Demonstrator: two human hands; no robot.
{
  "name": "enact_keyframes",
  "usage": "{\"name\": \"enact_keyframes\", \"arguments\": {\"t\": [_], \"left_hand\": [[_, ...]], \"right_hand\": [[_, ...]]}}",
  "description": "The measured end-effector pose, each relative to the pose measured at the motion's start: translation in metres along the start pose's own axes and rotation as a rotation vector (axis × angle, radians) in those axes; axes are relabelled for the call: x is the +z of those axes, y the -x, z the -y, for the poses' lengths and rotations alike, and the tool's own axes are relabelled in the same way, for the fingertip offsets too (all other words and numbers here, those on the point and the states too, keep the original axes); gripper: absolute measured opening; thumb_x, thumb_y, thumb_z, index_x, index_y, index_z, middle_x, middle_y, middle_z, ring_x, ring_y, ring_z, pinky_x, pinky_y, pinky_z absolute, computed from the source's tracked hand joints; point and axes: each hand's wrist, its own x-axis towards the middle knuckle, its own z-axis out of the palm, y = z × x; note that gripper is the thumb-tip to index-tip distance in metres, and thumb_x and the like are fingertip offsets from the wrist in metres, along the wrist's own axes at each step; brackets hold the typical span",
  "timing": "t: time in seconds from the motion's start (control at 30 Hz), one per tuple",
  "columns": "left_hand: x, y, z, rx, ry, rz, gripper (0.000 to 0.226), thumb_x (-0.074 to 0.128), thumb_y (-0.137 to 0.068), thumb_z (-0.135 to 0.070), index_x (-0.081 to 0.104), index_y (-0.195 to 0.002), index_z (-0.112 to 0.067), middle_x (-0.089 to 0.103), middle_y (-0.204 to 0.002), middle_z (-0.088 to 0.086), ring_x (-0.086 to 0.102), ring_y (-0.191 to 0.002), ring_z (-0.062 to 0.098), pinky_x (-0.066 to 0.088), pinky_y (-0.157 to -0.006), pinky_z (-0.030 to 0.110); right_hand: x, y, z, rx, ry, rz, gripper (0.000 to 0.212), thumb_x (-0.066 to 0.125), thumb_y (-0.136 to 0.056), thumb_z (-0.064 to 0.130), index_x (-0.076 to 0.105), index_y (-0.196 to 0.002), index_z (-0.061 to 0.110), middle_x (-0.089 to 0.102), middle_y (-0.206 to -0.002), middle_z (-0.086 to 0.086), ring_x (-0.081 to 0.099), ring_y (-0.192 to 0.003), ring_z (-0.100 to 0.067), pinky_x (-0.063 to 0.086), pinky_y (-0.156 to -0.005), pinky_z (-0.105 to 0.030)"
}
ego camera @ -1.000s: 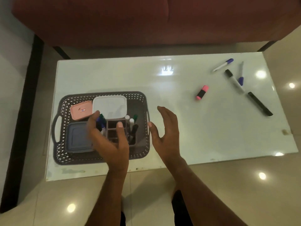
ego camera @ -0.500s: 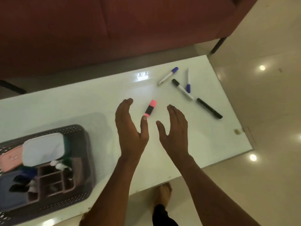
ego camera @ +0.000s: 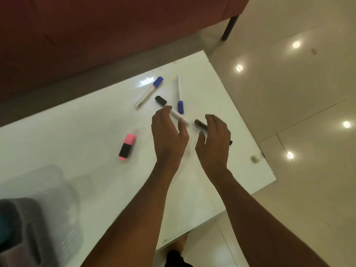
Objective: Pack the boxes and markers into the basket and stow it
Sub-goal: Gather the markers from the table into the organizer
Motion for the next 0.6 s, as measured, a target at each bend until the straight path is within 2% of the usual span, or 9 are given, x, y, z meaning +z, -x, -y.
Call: {"name": "enact_keyframes", "arguments": {"t": [0.07,0.17,0.4,0.47,0.53,0.6], "left_hand": [[0.018,-0.009,-0.006,-0.059,-0.045,-0.001,0.042,0.063,-0.097,-0.032,0.055,-0.133,-0.010,0.064,-0.126,0.005,0.060,-0.117,0.018,0.047,-0.099,0.025],[0.030,-0.019,-0.009,-0.157,-0.087,-0.012,0.050,0.063,-0.098,-0.040,0.051,-0.136,-0.008,0.063,-0.128,0.007,0.062,-0.119,0.022,0.052,-0.102,0.032],[0.039,-0.039,-0.015,-0.304,-0.232,0.079,0.056,0.075,-0.091,-0.031,0.047,-0.136,-0.011,0.063,-0.130,0.008,0.067,-0.116,0.024,0.053,-0.095,0.028],[0.035,-0.038,-0.015,-0.362,-0.228,0.132,0.054,0.077,-0.090,-0.020,0.047,-0.134,-0.012,0.064,-0.128,0.009,0.069,-0.113,0.025,0.054,-0.093,0.027],[0.031,-0.034,-0.016,-0.415,-0.207,0.169,0.049,0.077,-0.089,-0.013,0.049,-0.129,-0.011,0.066,-0.121,0.010,0.071,-0.107,0.027,0.053,-0.085,0.024],[0.023,-0.036,-0.017,-0.392,-0.224,0.158,0.034,0.069,-0.095,-0.016,0.055,-0.125,-0.010,0.065,-0.115,0.009,0.069,-0.105,0.023,0.044,-0.078,0.020]], "right_hand": [[0.006,-0.007,-0.010,0.019,0.065,0.007,0.048,0.066,-0.086,-0.002,0.061,-0.134,0.004,0.062,-0.136,-0.012,0.055,-0.130,-0.032,0.042,-0.111,-0.044],[0.009,-0.011,-0.018,-0.001,0.126,-0.004,0.047,0.061,-0.082,-0.006,0.065,-0.127,0.005,0.066,-0.125,-0.010,0.059,-0.119,-0.033,0.044,-0.102,-0.041],[0.015,-0.025,-0.026,0.064,0.161,0.082,0.040,0.067,-0.082,-0.008,0.071,-0.118,0.009,0.069,-0.105,-0.010,0.062,-0.094,-0.033,0.047,-0.079,-0.042],[0.013,-0.025,-0.023,0.095,0.122,0.114,0.037,0.068,-0.086,-0.005,0.071,-0.120,0.008,0.068,-0.107,-0.010,0.063,-0.093,-0.032,0.051,-0.079,-0.041],[0.007,-0.029,-0.016,0.206,0.054,0.140,0.032,0.064,-0.096,0.006,0.066,-0.128,0.009,0.064,-0.118,-0.009,0.065,-0.096,-0.029,0.054,-0.082,-0.035],[0.003,-0.038,-0.004,0.296,-0.036,0.133,0.031,0.056,-0.103,0.013,0.060,-0.134,0.011,0.057,-0.126,-0.007,0.066,-0.090,-0.027,0.047,-0.075,-0.029]]}}
